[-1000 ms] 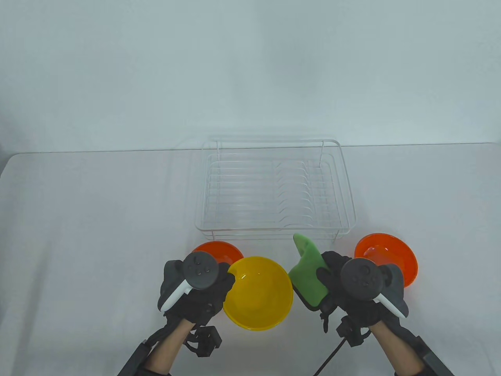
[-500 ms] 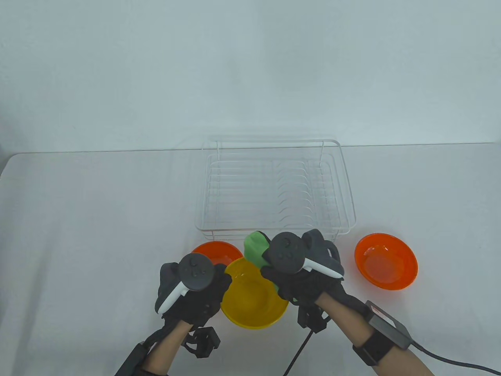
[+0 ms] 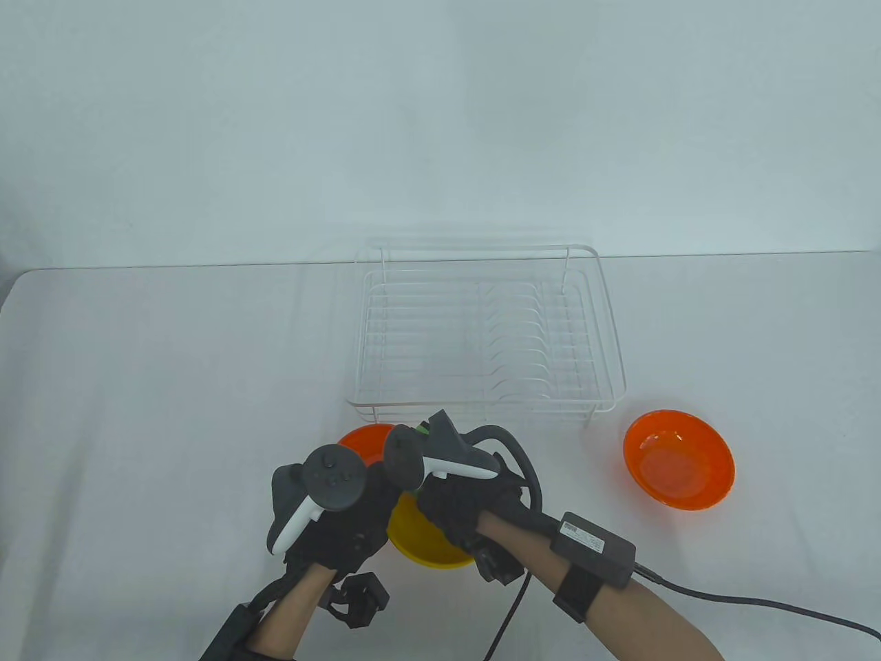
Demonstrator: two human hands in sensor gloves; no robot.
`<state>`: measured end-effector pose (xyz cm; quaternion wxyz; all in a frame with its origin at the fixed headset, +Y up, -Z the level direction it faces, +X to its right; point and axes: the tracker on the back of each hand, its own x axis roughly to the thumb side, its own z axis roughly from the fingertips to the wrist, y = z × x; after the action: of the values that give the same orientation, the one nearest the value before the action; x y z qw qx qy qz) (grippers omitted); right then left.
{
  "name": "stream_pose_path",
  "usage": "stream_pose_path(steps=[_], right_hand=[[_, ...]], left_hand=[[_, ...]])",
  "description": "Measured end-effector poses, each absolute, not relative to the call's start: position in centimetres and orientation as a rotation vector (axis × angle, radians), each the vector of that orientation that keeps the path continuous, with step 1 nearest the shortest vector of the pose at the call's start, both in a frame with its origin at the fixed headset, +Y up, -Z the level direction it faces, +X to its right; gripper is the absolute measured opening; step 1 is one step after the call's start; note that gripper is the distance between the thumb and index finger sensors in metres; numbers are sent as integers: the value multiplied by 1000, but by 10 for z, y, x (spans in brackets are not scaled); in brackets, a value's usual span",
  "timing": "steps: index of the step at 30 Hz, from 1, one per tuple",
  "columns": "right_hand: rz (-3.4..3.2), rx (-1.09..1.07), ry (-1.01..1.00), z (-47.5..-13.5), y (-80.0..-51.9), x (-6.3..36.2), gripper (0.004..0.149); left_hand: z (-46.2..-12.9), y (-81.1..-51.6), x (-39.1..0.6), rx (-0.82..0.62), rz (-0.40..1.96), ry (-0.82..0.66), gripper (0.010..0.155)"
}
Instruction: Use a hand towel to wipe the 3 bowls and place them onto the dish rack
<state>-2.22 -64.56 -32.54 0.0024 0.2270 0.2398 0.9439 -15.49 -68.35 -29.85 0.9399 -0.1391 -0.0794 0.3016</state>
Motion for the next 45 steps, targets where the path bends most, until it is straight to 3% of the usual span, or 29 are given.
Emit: stream_pose_path(steps=[12, 19, 27, 32, 39, 45], right_hand=[[2830, 849, 1302, -320, -646, -26, 45], [3418, 760, 1051, -311, -651, -35, 46], [3190, 718, 717, -318, -646, -25, 50], [2861, 742, 820, -321, -646, -22, 51], [2615, 860, 1323, -324, -648, -26, 47], [3077, 893, 1273, -309, -644, -35, 46]], left_hand=[[-301, -683, -159, -294, 650, -172, 50], [-301, -683, -156, -303, 639, -182, 50], [-300, -683, -155, -294, 650, -183, 50], [-300, -683, -156, -282, 652, -179, 50], [-300, -682, -161, -273, 666, -178, 50], [-300, -680, -160, -275, 663, -190, 50]])
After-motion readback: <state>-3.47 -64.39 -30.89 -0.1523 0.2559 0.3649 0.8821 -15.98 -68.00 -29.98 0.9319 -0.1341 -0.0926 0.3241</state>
